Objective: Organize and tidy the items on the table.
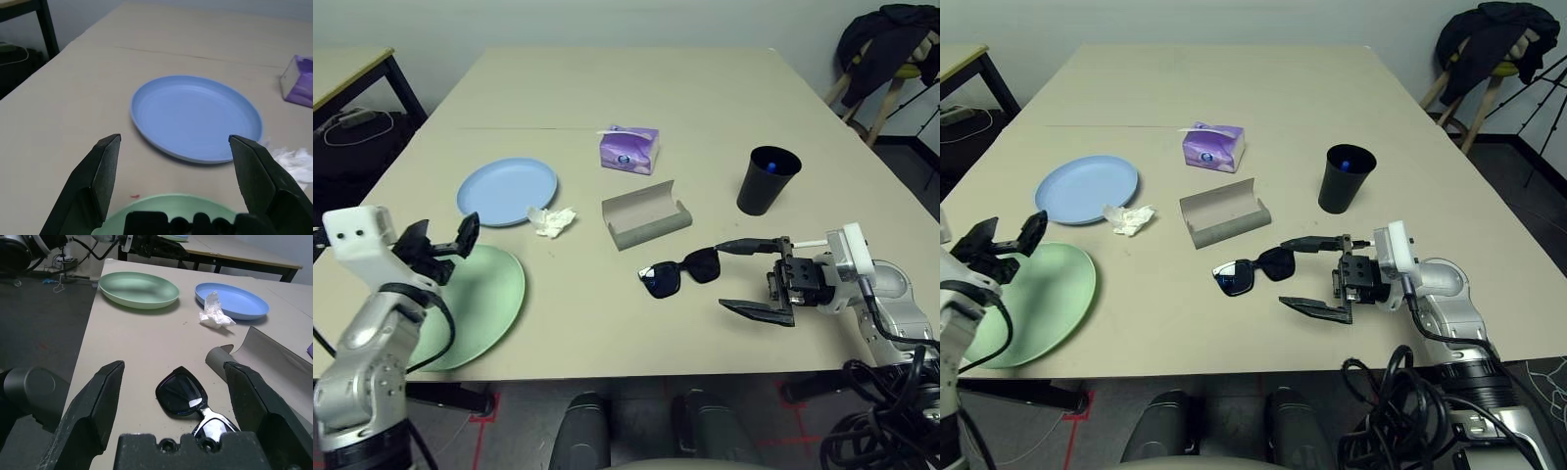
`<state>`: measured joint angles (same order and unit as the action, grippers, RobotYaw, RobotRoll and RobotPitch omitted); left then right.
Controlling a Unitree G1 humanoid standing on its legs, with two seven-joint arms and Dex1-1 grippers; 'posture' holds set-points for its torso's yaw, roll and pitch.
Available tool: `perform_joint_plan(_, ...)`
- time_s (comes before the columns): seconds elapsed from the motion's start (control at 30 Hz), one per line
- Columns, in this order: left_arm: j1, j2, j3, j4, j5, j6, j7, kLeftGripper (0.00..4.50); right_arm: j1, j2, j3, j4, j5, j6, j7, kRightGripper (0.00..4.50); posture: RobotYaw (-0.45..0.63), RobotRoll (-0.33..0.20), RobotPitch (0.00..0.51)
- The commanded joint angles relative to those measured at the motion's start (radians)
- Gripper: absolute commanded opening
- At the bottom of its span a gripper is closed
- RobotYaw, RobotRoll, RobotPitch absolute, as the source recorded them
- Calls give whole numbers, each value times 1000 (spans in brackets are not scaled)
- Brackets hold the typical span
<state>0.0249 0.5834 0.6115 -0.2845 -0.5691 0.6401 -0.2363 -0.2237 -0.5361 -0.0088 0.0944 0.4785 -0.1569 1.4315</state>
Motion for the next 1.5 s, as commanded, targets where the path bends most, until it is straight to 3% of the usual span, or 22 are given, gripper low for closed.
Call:
perform_joint_plan(0.03, 42, 45, 26, 46, 4, 56, -31, 4500, -3, -8, 5, 12, -2, -9, 5, 4462, 146, 0, 61)
perform_joint_plan(0.27, 122, 101, 76, 64, 20, 114, -49, 4500, -5, -13, 6, 17, 1, -6, 12, 4462, 159, 0, 69)
perform_joint_plan(0.57, 135, 92, 153, 116, -7, 191, -39, 4500, -13, -14, 9, 24, 0, -6, 18, 4462, 165, 0, 78)
perform_joint_plan(1.23, 179, 112, -3, 34, -36, 338, -210, 4500, 15, -24, 3, 1, -5, -4, -3, 4462, 145, 0, 84)
perform_joint_plan(1.33, 178, 115, -15, 40, -24, 329, -214, 3919, 16, -23, 3, 0, -6, -6, -7, 4500, 145, 0, 84)
perform_joint_plan(1.5, 175, 123, -30, 47, -16, 317, -225, 2081, 25, -14, -4, -6, -11, -3, -43, 4500, 145, 0, 84)
